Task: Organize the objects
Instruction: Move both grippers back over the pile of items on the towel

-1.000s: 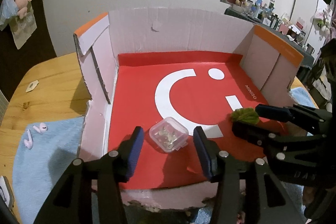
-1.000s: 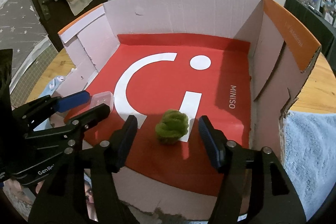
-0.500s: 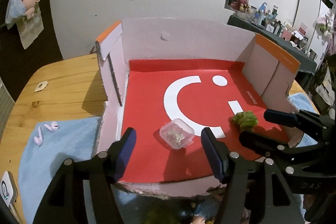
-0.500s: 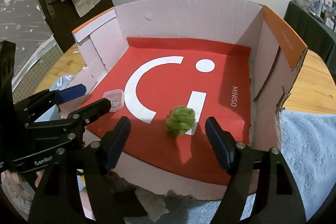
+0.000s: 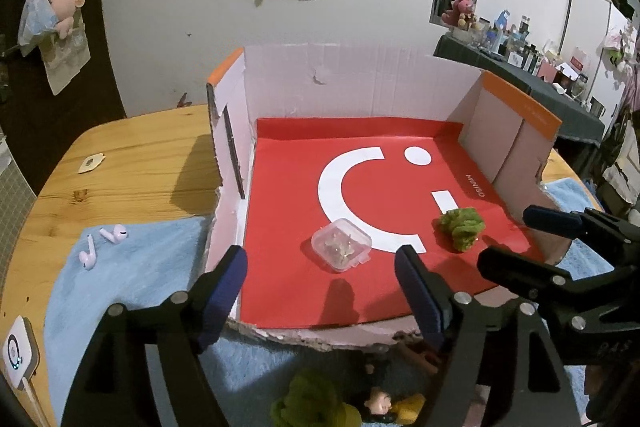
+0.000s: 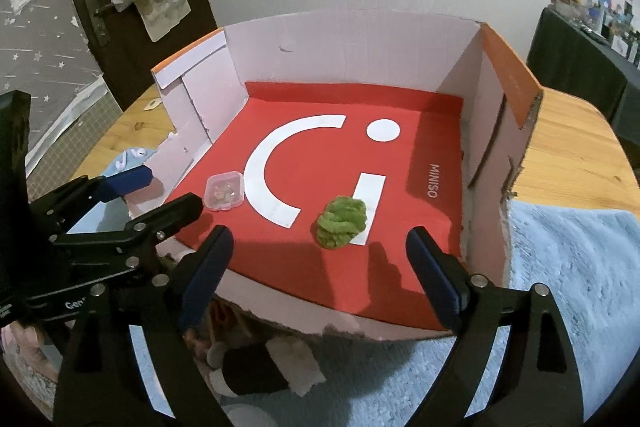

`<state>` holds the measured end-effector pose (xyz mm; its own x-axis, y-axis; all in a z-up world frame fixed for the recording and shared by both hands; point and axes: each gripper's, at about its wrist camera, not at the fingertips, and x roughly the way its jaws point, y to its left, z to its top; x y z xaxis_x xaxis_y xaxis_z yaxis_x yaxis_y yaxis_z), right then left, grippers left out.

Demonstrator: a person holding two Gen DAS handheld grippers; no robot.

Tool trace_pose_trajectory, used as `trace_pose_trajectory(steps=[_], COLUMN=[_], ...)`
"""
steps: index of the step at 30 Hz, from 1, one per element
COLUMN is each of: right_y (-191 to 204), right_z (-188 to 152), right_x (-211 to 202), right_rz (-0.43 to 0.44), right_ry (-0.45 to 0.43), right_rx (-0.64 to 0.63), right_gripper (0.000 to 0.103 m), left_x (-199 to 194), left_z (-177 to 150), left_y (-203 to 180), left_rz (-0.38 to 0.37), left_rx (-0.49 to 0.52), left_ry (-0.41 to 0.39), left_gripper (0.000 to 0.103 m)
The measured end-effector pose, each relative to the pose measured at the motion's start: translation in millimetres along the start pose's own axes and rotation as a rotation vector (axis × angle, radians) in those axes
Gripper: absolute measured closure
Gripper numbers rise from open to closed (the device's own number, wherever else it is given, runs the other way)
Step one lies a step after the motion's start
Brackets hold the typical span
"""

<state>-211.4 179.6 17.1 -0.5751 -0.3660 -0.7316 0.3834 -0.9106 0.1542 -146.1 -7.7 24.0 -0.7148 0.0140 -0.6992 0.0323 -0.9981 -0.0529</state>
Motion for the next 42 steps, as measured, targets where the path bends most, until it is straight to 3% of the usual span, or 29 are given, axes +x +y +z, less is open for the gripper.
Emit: trace_pose_trajectory(steps=[6, 8, 13, 19, 42], right_y=[0, 2, 3, 6, 21], right_z=[-4, -5, -7, -12, -29], right_x=[-7, -9, -16, -23, -51], right_rz=[-0.006, -0.013, -0.014, -0.014, 0.001], right_ry=[-0.007, -0.012, -0.024, -0.035, -0.065], right_rx=[0.005, 0.001, 0.005, 0.006, 0.006], right_gripper=[0.014, 0.008, 0.007, 0.005, 0.005], left_x=[-7, -10, -18, -28, -55], left_z=[-4, -4, -7, -12, -28], left_y=[-2, -3, -3, -4, -9], left_rz=[0.007, 0.008, 0.023, 0.032, 0.03], left_rx=[0.006, 0.007, 0.009, 0.015, 0.023], left_ry=[-0.009, -0.013, -0.032, -0.045, -0.061], left_gripper=[0.021, 0.019, 0.007, 0.003, 0.0])
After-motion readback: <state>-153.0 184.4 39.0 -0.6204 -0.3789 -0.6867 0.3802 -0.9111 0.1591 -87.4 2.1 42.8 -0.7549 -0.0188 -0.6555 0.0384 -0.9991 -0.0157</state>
